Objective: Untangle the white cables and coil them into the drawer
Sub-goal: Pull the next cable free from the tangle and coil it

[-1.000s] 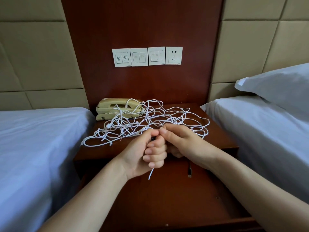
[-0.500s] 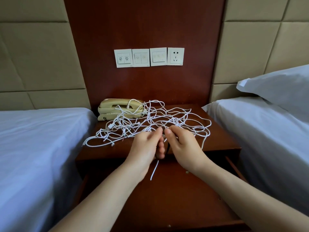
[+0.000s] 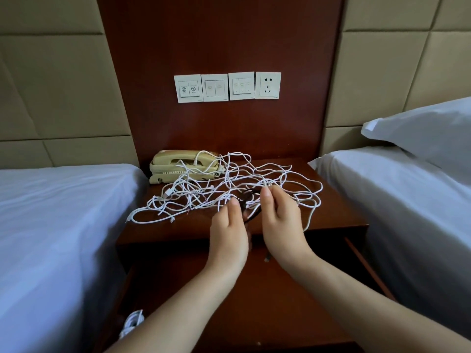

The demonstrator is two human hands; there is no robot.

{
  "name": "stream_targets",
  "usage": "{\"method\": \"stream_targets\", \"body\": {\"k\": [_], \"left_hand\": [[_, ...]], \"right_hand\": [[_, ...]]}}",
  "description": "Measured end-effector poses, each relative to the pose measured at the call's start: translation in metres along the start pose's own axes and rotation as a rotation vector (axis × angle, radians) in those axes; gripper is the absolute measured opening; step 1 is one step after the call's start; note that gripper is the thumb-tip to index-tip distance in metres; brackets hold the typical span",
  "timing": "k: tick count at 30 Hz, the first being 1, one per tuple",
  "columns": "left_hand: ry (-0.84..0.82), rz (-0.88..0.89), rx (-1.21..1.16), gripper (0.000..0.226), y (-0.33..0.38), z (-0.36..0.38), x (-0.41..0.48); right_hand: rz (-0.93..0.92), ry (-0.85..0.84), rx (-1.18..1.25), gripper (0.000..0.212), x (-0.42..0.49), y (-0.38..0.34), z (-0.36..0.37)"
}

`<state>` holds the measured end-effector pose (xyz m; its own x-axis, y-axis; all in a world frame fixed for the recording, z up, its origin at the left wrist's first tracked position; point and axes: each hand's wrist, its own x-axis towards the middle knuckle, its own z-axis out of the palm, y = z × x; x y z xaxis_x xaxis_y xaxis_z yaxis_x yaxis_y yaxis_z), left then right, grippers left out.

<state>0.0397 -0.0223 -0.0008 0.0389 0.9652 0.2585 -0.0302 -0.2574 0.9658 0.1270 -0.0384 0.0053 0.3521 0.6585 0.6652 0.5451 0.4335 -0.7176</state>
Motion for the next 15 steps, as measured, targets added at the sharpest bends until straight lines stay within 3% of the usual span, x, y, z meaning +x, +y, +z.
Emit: {"method": "stream_targets", "body": {"k": [5,11,15], "left_hand": [[0.077,-0.166,-0.092,0.048,0.011,0.000,0.002],[0.059,0.091,0.149,0.047,0.009,-0.015,0.013],[-0.082,0.160,0.142,0.042,0.012,-0.026,0.022]], "right_hand": [[0.023,-0.021,0.044,0.029,-0.010,-0.002,0.004],[0.056,-0.108,0.067,0.033,-0.008,-0.003,-0.001],[0.015,-0.190,0.055,0.030,0.006,-0.001,-0.014]]}}
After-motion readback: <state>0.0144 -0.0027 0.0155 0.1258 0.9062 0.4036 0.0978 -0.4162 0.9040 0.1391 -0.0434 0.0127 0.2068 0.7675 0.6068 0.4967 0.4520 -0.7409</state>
